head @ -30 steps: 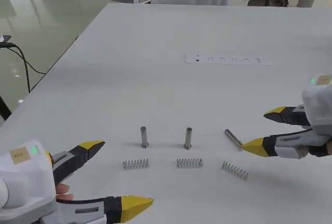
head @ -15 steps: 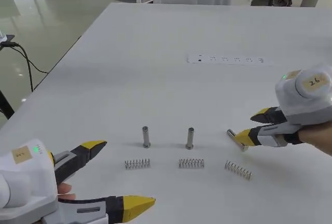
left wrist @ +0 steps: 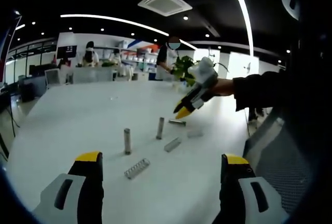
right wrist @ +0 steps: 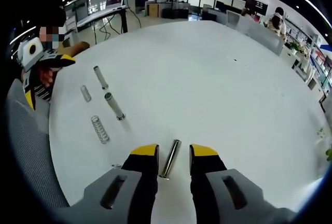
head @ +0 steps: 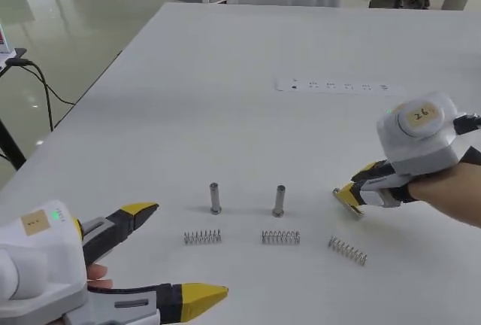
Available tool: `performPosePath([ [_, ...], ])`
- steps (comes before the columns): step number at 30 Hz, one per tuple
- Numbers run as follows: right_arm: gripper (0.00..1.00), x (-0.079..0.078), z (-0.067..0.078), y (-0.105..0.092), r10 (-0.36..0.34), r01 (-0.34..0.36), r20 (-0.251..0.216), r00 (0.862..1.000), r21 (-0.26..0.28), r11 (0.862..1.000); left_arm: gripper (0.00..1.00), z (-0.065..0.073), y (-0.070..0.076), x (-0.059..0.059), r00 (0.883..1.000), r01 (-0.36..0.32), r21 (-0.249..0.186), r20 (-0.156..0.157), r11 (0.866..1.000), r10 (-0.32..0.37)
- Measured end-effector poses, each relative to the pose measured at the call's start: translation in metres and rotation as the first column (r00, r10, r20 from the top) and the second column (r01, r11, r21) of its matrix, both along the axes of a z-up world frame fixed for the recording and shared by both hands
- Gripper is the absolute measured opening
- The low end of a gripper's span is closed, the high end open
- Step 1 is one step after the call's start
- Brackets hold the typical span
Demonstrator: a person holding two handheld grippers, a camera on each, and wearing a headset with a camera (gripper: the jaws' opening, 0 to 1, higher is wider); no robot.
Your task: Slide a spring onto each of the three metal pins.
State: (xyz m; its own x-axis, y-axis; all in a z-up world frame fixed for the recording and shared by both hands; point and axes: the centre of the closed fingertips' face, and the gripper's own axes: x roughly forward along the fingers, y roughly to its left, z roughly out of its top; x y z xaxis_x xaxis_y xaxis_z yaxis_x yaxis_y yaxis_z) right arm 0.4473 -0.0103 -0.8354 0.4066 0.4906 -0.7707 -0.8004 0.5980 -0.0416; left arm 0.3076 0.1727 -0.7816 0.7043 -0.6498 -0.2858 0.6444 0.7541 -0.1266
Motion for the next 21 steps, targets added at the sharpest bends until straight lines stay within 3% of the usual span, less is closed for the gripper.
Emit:
performPosePath([
  [4, 0.13, 0.003, -0.005, 0.003, -0.007, 0.007, -0.015, 1.000, -0.012, 1.000, 0.91, -0.001, -0.001, -0.001, 1.000, 0.004, 0.002, -0.003, 1.000, -0.004],
  [21, 0.07, 0.010, -0.023, 0.001, -0.060, 0.055, -0.060, 0.996, -0.075, 0.996, 0.90, -0.003, 0.000, -0.001, 1.000, 0.008, 0.001, -0.010, 1.000, -0.008],
])
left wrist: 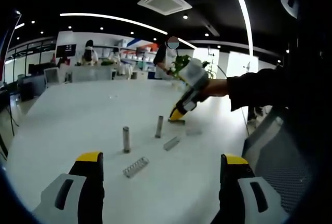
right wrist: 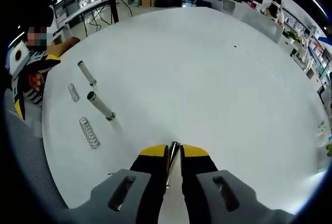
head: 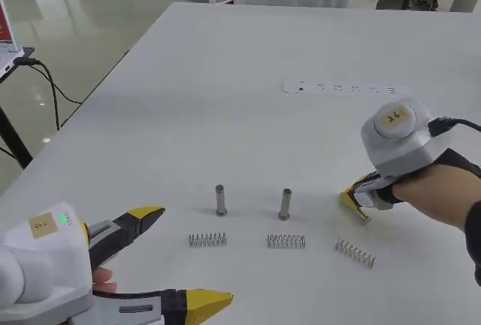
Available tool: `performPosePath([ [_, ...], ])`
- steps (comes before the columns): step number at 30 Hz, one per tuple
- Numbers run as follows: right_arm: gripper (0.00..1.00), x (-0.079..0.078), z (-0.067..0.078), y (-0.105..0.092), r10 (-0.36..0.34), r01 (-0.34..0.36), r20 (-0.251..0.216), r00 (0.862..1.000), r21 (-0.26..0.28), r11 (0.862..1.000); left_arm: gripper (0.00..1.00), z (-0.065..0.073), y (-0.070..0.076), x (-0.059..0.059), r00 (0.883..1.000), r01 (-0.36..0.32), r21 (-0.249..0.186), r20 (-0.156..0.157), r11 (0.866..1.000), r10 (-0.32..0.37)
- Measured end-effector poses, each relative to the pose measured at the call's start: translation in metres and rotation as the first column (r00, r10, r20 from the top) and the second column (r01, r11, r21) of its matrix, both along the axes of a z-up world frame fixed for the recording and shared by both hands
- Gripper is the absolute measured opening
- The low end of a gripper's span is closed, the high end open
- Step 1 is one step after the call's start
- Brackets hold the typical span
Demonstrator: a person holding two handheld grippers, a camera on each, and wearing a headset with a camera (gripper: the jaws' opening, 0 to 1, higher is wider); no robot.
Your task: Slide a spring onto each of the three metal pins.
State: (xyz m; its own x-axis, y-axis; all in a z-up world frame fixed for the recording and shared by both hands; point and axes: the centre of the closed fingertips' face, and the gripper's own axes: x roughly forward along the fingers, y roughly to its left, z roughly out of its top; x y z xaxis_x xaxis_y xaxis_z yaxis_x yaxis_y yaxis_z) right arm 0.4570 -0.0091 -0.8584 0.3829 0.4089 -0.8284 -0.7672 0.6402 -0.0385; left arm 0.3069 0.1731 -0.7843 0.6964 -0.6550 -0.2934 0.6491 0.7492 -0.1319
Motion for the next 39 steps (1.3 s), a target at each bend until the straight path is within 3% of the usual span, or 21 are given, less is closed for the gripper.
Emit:
performPosePath([
  [7, 0.07, 0.000, -0.008, 0.000, -0.018, 0.017, -0.022, 1.000, -0.022, 1.000, 0.90, 0.000, 0.002, 0.001, 1.000, -0.004, -0.003, 0.000, 1.000, 0.004],
  [19, 0.05, -0.007, -0.002, 0.000, -0.046, 0.046, -0.019, 0.999, -0.018, 0.999, 0.89, -0.001, 0.003, 0.001, 1.000, -0.005, -0.005, 0.004, 1.000, 0.005],
  [29, 0.05, -0.012, 0.023, 0.001, -0.066, 0.066, 0.012, 0.998, 0.053, 0.996, 0.89, 0.002, 0.000, 0.001, 1.000, 0.001, -0.006, 0.013, 1.000, -0.001],
  [39, 0.05, -0.016, 0.030, 0.001, -0.070, 0.067, 0.027, 0.997, 0.077, 0.995, 0.89, 0.006, 0.000, 0.000, 1.000, 0.002, -0.009, 0.024, 1.000, -0.001],
])
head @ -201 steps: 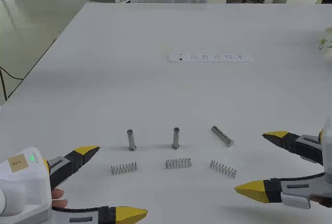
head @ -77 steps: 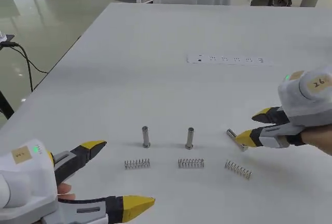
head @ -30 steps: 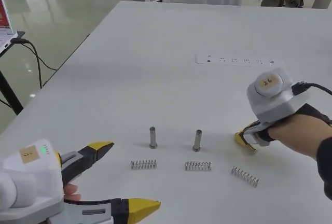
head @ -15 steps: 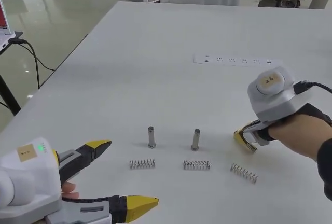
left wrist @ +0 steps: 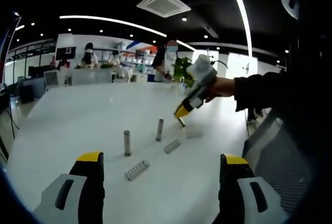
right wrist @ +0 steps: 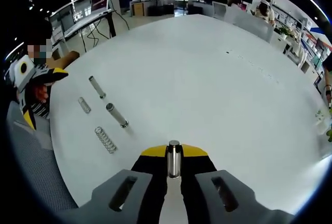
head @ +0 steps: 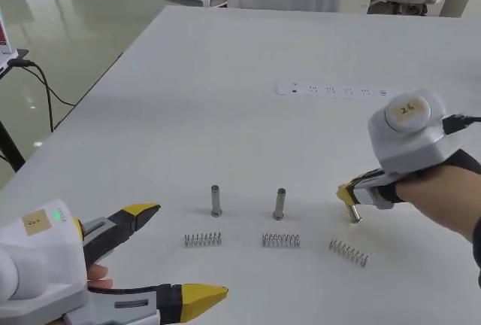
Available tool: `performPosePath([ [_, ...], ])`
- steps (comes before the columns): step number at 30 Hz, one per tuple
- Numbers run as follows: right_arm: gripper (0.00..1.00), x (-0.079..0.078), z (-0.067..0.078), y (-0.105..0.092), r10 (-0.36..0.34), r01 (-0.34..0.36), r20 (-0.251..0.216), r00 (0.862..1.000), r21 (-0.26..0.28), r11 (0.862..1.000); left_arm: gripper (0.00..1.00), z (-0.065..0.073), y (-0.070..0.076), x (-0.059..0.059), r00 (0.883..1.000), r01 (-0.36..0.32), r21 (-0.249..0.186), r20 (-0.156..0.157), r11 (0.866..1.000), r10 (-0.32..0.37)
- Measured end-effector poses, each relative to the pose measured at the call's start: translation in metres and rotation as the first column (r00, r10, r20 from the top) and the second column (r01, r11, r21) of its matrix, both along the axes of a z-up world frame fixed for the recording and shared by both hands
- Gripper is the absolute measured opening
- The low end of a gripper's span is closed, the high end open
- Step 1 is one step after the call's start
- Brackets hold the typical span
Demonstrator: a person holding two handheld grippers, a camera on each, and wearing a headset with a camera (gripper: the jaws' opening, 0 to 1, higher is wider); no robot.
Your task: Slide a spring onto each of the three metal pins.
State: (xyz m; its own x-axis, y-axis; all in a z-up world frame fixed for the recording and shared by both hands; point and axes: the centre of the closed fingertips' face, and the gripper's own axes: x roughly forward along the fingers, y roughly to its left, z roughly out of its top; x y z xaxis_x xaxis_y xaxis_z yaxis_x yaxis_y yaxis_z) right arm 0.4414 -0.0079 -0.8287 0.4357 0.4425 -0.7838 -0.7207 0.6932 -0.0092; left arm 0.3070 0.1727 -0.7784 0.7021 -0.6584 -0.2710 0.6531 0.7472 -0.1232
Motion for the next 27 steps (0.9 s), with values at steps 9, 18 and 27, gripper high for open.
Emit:
performPosePath([
  [9, 0.05, -0.004, 0.005, 0.001, 0.001, -0.002, 0.008, 1.000, 0.012, 1.000, 0.89, 0.002, 0.000, -0.001, 1.000, 0.000, 0.001, 0.006, 1.000, 0.000],
  [18, 0.05, -0.011, 0.007, 0.000, 0.002, -0.002, 0.006, 1.000, 0.009, 1.000, 0.89, 0.004, 0.002, -0.002, 1.000, -0.003, 0.005, 0.010, 1.000, 0.003],
  [27, 0.05, -0.016, 0.006, -0.004, 0.004, -0.004, 0.005, 1.000, 0.013, 1.000, 0.89, 0.005, 0.002, -0.004, 1.000, -0.006, 0.006, 0.013, 1.000, 0.006],
])
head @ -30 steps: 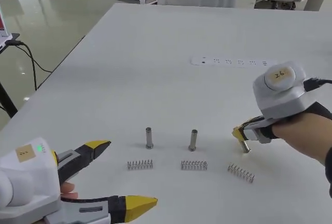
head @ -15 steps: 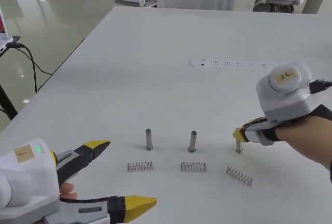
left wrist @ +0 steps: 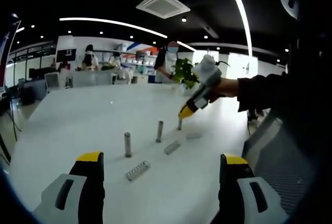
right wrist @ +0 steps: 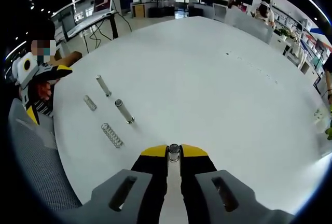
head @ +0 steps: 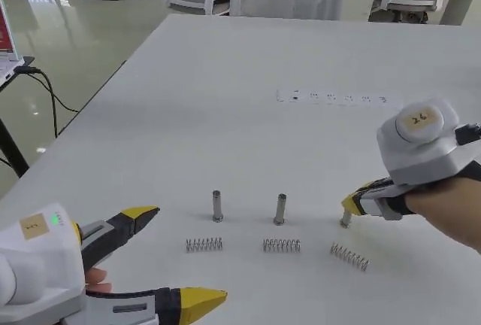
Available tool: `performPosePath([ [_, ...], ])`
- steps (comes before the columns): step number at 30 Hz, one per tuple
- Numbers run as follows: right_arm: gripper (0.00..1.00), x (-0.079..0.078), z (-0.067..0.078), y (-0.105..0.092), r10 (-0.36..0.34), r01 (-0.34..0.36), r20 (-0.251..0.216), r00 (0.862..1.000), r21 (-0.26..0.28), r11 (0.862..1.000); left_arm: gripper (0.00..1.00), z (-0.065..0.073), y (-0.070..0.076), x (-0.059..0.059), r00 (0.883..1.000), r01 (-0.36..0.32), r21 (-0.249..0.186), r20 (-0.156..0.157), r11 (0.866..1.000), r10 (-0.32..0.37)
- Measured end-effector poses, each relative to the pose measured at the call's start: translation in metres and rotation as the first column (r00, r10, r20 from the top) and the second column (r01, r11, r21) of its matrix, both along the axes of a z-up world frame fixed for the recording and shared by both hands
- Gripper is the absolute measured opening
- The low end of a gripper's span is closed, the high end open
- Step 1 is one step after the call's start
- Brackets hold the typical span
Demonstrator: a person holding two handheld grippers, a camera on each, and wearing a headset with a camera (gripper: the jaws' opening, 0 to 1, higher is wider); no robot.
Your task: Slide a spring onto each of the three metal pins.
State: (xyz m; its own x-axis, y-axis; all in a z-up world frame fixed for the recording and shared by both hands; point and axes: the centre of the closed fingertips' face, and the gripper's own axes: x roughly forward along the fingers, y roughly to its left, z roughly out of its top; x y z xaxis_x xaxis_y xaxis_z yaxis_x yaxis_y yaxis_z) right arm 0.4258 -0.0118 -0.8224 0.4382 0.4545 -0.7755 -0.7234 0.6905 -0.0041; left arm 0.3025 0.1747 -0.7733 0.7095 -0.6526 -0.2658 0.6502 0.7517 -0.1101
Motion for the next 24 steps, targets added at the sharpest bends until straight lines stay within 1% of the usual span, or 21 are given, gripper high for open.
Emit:
performPosePath([
  [6, 0.05, -0.0038, 0.0004, -0.0006, 0.013, -0.013, 0.005, 1.000, 0.002, 1.000, 0.89, 0.0001, 0.0001, -0.0014, 1.000, 0.001, 0.004, 0.000, 1.000, -0.001],
  [18, 0.06, -0.0060, 0.0016, 0.0003, 0.029, -0.029, 0.014, 0.999, 0.004, 1.000, 0.89, 0.0015, 0.0014, -0.0019, 1.000, -0.005, 0.003, 0.003, 1.000, 0.005],
  [24, 0.08, -0.0065, 0.0011, 0.0010, 0.036, -0.036, 0.016, 0.999, 0.002, 0.999, 0.89, 0.0012, 0.0009, -0.0018, 1.000, -0.004, 0.005, 0.003, 1.000, 0.004],
])
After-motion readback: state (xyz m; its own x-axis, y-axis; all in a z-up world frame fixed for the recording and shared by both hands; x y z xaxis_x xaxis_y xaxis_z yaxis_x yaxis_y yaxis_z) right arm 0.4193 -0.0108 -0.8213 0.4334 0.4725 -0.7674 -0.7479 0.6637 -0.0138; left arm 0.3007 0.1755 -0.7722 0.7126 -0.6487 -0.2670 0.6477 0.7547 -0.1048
